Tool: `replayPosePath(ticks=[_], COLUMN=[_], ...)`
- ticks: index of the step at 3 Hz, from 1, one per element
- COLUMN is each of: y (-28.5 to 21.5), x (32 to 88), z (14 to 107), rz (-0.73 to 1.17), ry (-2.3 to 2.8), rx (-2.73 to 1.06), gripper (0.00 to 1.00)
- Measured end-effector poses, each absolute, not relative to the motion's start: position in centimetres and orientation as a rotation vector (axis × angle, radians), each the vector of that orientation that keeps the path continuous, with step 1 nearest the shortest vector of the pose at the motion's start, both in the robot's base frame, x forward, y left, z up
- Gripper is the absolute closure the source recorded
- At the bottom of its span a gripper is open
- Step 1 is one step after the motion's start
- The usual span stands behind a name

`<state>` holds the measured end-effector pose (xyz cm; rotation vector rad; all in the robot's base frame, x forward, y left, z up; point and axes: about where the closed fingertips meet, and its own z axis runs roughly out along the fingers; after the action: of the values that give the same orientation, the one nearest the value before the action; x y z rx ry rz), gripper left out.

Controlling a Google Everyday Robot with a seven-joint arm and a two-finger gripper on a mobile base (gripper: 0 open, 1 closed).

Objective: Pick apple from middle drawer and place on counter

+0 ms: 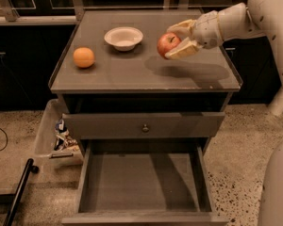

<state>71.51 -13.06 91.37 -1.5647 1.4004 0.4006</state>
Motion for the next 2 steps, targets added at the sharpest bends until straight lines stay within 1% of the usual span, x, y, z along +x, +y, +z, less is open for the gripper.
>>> replayPosePath(ticks=[2], y=[-13.75], x=[71.58], z=[89.48], rz=[0.406], ry=[1.532], rx=[-1.545], gripper=[1.0])
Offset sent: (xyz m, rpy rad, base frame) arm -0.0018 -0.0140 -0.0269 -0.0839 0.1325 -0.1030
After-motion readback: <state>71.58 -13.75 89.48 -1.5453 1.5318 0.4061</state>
